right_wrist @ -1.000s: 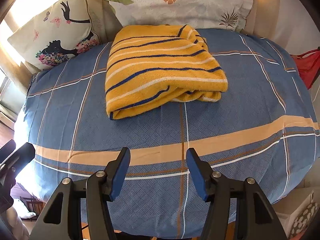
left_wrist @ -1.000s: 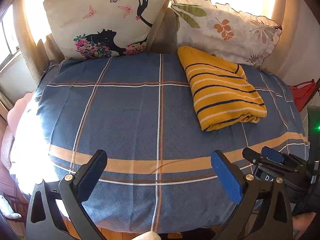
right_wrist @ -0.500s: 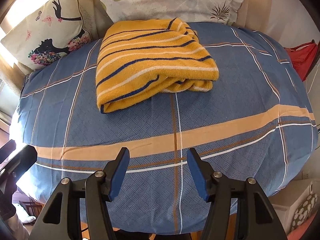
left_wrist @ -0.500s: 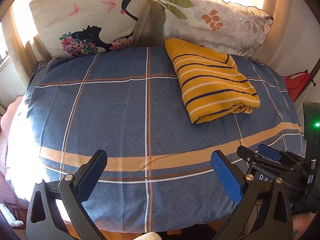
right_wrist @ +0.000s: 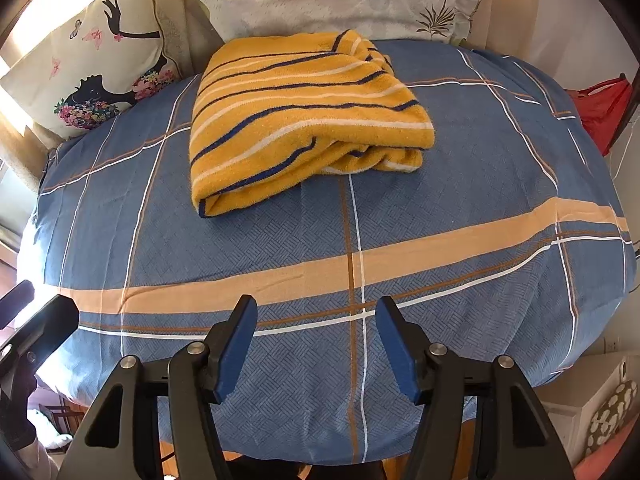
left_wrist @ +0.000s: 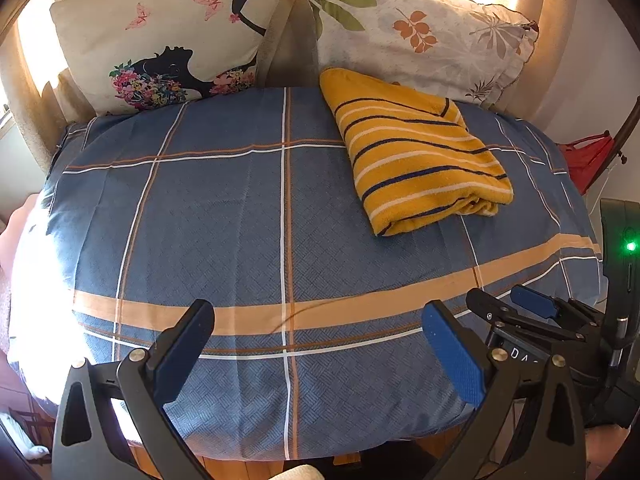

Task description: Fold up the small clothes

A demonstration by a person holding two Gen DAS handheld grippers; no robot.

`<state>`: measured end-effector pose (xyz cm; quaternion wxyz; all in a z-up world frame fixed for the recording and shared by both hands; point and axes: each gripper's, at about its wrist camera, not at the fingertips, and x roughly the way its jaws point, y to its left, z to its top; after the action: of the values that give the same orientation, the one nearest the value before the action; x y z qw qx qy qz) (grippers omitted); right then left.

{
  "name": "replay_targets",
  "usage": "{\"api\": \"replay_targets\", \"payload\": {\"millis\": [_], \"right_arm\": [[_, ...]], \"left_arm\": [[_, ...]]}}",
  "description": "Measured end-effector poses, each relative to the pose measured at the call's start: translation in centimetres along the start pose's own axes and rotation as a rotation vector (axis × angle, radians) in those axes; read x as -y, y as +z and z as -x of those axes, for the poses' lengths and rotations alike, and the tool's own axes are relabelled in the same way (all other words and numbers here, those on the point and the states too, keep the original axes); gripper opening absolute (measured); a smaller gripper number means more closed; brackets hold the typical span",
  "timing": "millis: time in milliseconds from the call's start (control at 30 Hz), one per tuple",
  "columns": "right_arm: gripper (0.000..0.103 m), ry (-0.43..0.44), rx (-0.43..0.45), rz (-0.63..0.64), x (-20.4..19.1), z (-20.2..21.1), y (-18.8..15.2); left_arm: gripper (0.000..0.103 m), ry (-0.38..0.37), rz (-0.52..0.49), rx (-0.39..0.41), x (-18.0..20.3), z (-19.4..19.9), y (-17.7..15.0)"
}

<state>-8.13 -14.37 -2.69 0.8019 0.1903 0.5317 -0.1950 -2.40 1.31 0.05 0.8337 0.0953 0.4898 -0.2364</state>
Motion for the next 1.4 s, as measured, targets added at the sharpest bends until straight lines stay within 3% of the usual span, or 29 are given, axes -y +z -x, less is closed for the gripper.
{"api": "replay_targets", "payload": {"millis": [467, 967, 1400], "right_arm": [[0.067, 0.042, 0.013, 0.067, -0.7, -0.2, 0.2], [0.068, 0.026, 0.028, 0.06, 4.0, 0.6, 1.7], [0.069, 0.054, 0.023, 0.123, 6.6, -0.1, 3.6]], "left_arm": [[0.103, 0.032, 0.046, 0.006, 0.3, 0.6, -0.3], [0.103, 0.034, 0.059, -0.001, 4.8, 0.2, 0.4], [0.103, 0.068, 0.127, -0.018, 7.5, -0.9, 1.3]]}}
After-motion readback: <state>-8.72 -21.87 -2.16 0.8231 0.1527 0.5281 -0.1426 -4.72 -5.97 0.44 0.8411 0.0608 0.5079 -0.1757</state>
